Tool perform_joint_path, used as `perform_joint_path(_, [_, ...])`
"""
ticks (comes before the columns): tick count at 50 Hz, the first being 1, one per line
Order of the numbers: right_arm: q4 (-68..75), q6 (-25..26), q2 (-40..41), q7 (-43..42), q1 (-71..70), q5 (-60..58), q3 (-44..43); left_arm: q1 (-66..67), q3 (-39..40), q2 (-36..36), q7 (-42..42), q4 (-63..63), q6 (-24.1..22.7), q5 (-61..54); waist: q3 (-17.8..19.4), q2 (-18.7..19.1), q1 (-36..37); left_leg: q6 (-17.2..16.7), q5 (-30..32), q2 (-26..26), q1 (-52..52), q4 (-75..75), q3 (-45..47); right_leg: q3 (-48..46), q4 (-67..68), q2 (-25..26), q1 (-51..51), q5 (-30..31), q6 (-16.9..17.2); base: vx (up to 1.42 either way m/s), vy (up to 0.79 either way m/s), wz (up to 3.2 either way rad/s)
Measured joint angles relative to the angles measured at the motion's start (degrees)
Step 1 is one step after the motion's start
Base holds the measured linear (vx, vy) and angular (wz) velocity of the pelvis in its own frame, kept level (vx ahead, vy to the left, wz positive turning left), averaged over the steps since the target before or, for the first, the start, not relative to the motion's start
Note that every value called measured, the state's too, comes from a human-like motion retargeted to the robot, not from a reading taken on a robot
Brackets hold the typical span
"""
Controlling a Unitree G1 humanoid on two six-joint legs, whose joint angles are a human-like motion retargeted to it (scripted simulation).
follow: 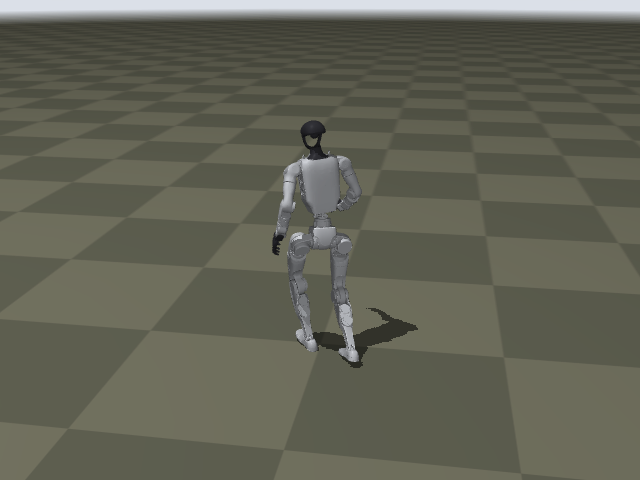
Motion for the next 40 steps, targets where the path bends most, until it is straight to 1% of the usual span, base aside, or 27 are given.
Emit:
perform_joint_path(2, [-0.7,-0.3,0.1,0.5,1.1,-0.7,0.7,-0.1,0.0,0.0,1.0,-1.4,-0.5,-0.3,-0.7,-0.3,-0.5,0.5,-0.1,-1.8,0.1,-0.8,-0.3,-0.1,4.1,-1.4,0.8,-0.1,0.9,0.00,0.05,0.22])
perform_joint_path(5, [0.0,0.2,0.6,1.5,3.1,-1.3,1.6,-2.2,-0.3,0.1,3.7,-3.2,-1.0,0.0,-1.6,-1.8,-2.0,3.4,-1.7,-5.3,1.9,2.2,-0.7,0.5,12.7,-4.3,1.5,0.9,2.3,0.01,0.03,0.14])
perform_joint_path(8, [2.6,0.9,2.0,2.2,4.5,-0.9,2.5,-7.6,-1.2,0.1,8.4,-4.1,-1.2,1.1,-0.9,-3.8,-4.3,6.8,-6.6,-8.6,4.7,7.3,-0.7,0.7,28.0,-7.9,-1.7,5.8,3.8,0.00,0.00,0.00])
perform_joint_path(10, [4.7,1.1,3.1,2.8,4.9,-0.2,3.2,-13.0,-2.1,0.3,11.6,-4.2,-1.4,1.6,-0.1,-4.6,-6.1,8.1,-9.9,-9.7,7.3,8.7,-0.6,0.5,37.6,-10.0,-6.2,7.8,3.4,-0.01,0.02,-0.11])
perform_joint_path(12, [6.6,0.7,3.5,4.0,4.0,1.3,3.5,-20.4,-3.0,1.0,14.4,-3.8,-1.6,1.2,0.7,-4.3,-7.5,7.8,-11.3,-9.6,11.5,5.9,-0.7,0.0,42.1,-10.9,-12.1,6.4,1.7,-0.02,0.05,-0.29])
perform_joint_path(14, [7.0,0.2,3.0,5.1,4.5,3.0,4.0,-25.8,-3.7,1.5,15.8,-5.0,-2.0,0.3,1.0,-3.2,-9.4,6.2,-10.7,-9.1,16.6,1.4,-1.1,-1.2,42.0,-11.0,-17.1,4.0,0.3,0.00,0.02,-0.10])
perform_joint_path(16, [6.5,-0.1,2.1,6.1,5.7,4.7,4.4,-29.5,-4.4,2.0,16.1,-7.2,-2.5,-0.6,0.9,-1.7,-11.3,3.7,-7.8,-8.6,22.1,-4.5,-2.0,-2.5,37.6,-10.2,-21.1,2.4,-0.2,0.00,0.00,0.00])
perform_joint_path(19, [4.7,-0.5,0.7,7.5,8.3,6.9,4.7,-32.4,-5.6,2.7,15.6,-11.5,-4.1,-1.5,0.1,0.8,-13.6,-0.9,-0.8,-6.9,28.8,-11.9,-3.6,-4.1,24.7,-7.0,-24.9,2.5,0.3,0.02,-0.01,0.02])
perform_joint_path(22, [2.7,-0.6,-0.3,8.4,11.4,8.3,4.1,-33.1,-7.3,3.2,14.5,-15.7,-6.2,-1.6,-1.3,3.8,-14.2,-5.1,5.7,-3.7,32.1,-13.3,-5.1,-4.4,7.7,-1.1,-25.9,5.4,1.9,0.00,0.00,0.00])
perform_joint_path(23, [2.1,-0.6,-0.5,8.4,12.2,8.7,3.9,-32.9,-7.9,3.4,14.1,-17.0,-6.7,-1.6,-1.7,4.9,-14.0,-6.1,7.2,-2.4,32.2,-11.6,-5.4,-4.2,2.5,1.0,-25.6,6.6,2.3,0.00,0.00,0.00])
perform_joint_path(25, [1.1,-0.9,-0.5,7.9,13.7,9.1,3.7,-32.0,-8.9,3.4,13.5,-19.2,-7.7,-1.6,-1.9,5.5,-13.5,-7.2,9.1,-1.3,32.1,-5.0,-6.0,-3.3,0.0,3.2,-25.9,6.8,2.2,0.00,0.00,0.00])
perform_joint_path(27, [0.3,-1.1,-0.4,6.9,14.6,9.7,3.2,-30.1,-9.8,3.2,13.0,-20.6,-7.9,-2.2,-1.9,6.4,-12.5,-7.9,9.5,0.5,31.3,4.5,-6.6,-3.5,2.1,5.4,-25.5,5.8,0.4,-0.04,-0.05,-0.25])
perform_joint_path(30, [-0.8,-1.5,0.1,4.2,14.2,9.9,2.5,-25.4,-10.6,2.2,12.8,-20.3,-6.9,-2.3,-0.9,7.6,-10.1,-8.3,9.0,3.4,28.8,21.5,-6.5,-3.8,11.7,8.1,-25.2,0.5,-4.4,-0.05,-0.04,-0.27])
perform_joint_path(32, [-1.2,-1.0,-0.2,1.3,10.4,9.3,2.0,-22.4,-10.3,2.0,12.6,-18.3,-4.7,-2.2,0.9,8.4,-8.6,-6.7,7.0,6.6,24.1,33.8,-6.3,-4.3,16.8,9.1,-24.2,-4.8,-7.6,0.00,0.00,0.00])
perform_joint_path(33, [-1.3,-0.8,-0.3,0.0,8.3,8.7,1.9,-20.8,-10.2,1.7,12.5,-16.7,-3.8,-1.7,1.5,8.3,-7.6,-5.0,5.2,8.1,21.4,38.9,-5.6,-4.1,18.4,9.3,-23.4,-7.2,-8.7,0.00,0.00,0.00])
perform_joint_path(35, [-1.1,-0.2,-0.3,-2.3,3.0,7.4,1.9,-17.6,-9.5,1.6,12.2,-13.4,-2.4,-1.1,2.4,7.5,-5.5,-0.6,0.0,10.6,14.7,45.5,-4.0,-3.4,19.0,8.8,-21.0,-10.7,-9.8,0.00,0.00,0.00])
perform_joint_path(37, [-2.3,0.0,-0.2,-3.2,-1.1,6.6,2.1,-13.3,-8.2,2.3,11.4,-11.7,-2.1,-0.5,2.5,6.1,-3.4,2.8,-4.7,10.7,8.0,44.9,-2.6,-2.1,16.5,7.9,-17.1,-11.6,-9.3,0.00,0.00,0.00])
perform_joint_path(38, [-3.4,-0.2,-0.2,-3.3,-2.4,6.4,2.3,-10.8,-7.3,2.9,11.0,-11.6,-2.2,-0.5,2.4,5.3,-2.3,3.7,-6.4,10.1,5.2,42.3,-2.0,-1.3,14.7,7.4,-14.8,-11.1,-8.6,0.00,0.00,0.00])
perform_joint_path(40, [-6.5,-0.6,-0.3,-3.1,-3.7,6.7,2.6,-5.5,-5.3,4.2,9.9,-12.1,-2.8,-0.9,1.6,3.5,-0.3,4.1,-7.6,7.9,0.8,33.1,-0.7,0.0,10.2,6.1,-10.0,-8.2,-6.3,0.03,0.03,0.02])
